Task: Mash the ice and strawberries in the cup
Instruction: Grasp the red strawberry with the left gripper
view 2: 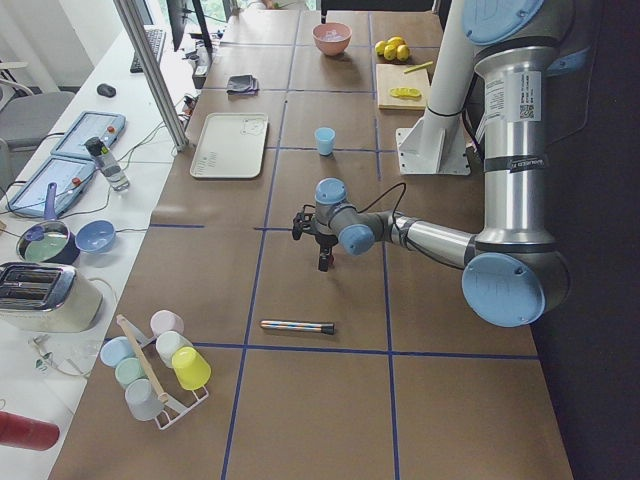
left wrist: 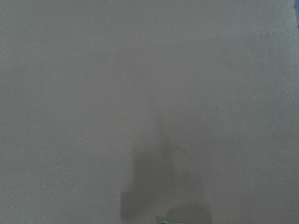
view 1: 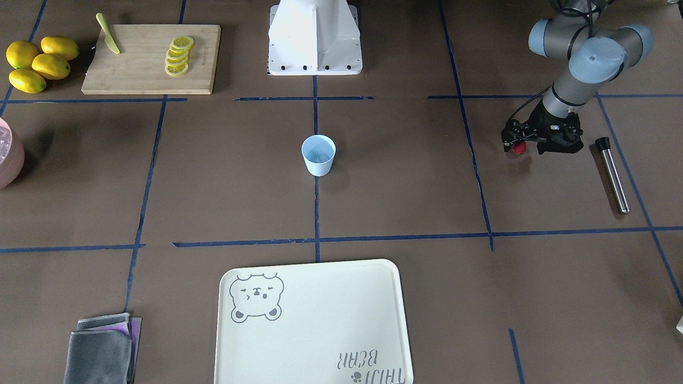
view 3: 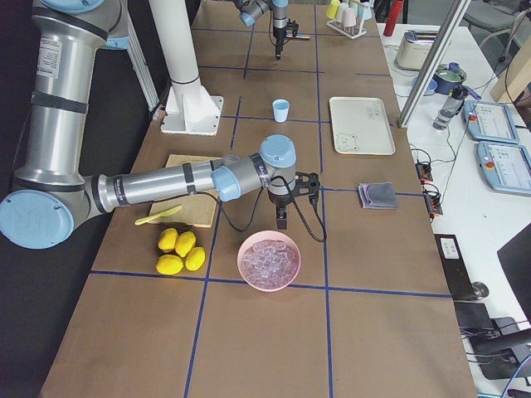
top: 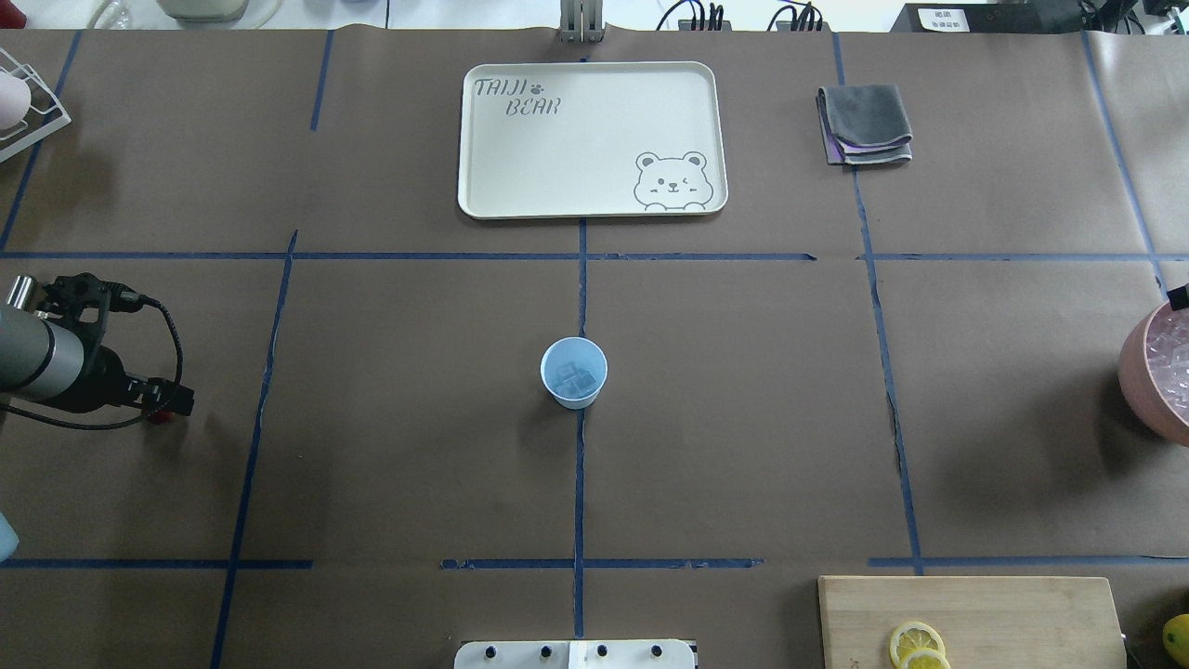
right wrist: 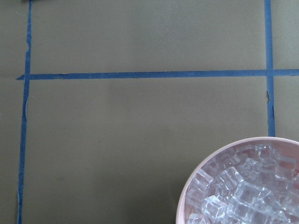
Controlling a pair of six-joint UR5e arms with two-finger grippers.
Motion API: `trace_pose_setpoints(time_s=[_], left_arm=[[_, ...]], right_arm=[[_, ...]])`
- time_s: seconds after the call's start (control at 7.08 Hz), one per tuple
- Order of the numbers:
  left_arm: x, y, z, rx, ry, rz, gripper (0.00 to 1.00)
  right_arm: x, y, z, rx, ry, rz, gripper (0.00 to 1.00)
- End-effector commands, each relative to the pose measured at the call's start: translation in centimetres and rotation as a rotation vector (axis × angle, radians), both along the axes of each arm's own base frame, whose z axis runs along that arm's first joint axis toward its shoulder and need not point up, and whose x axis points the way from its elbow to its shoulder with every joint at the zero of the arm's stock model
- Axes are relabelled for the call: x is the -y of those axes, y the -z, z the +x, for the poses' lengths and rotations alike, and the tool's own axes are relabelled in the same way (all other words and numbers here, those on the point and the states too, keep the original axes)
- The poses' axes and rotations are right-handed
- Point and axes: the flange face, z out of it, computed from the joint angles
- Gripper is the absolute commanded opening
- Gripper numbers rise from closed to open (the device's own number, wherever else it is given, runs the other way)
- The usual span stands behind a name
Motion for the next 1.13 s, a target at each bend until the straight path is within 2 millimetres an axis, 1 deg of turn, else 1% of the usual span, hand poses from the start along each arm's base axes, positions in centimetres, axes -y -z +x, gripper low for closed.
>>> trace_pose_setpoints(time_s=[0.0,0.14,0.28,0.42,0.57,0.71,0.85,0.99], left_arm=[[-0.1,0.0,0.0,-0.002,-0.002,-0.005,0.67],[-0.1,0.0,0.0,-0.002,-0.002,-0.005,0.39],[-0.1,0.4,-0.1,-0.008,-0.001,0.000,0.10],[-0.1,0.4,-0.1,-0.007,-0.001,-0.001,0.00],[-0.2,1.4,-0.1,-0.021,-0.003,0.008,0.00],[-0.4,5.0,0.4,-0.094,-0.003,-0.015,0.00],[0.8,11.3,2.4,-0.207,0.014,-0.017,0.00],[3.0,18.3,5.0,-0.304,0.065,-0.024,0.00]], right_arm=[[0.0,0.0,0.0,-0.001,0.000,0.000,1.00],[0.0,-0.1,0.0,-0.002,0.000,-0.002,0.99],[0.0,-0.1,0.0,-0.002,0.000,-0.002,1.00],[0.0,-0.1,0.0,-0.002,0.000,-0.002,0.99],[0.0,-0.1,0.0,0.001,0.001,-0.003,1.00],[0.1,0.0,0.0,0.003,0.002,-0.002,0.99],[0.2,0.1,-0.1,0.006,0.003,0.001,1.00],[0.2,0.1,-0.1,0.006,0.003,0.001,1.00]])
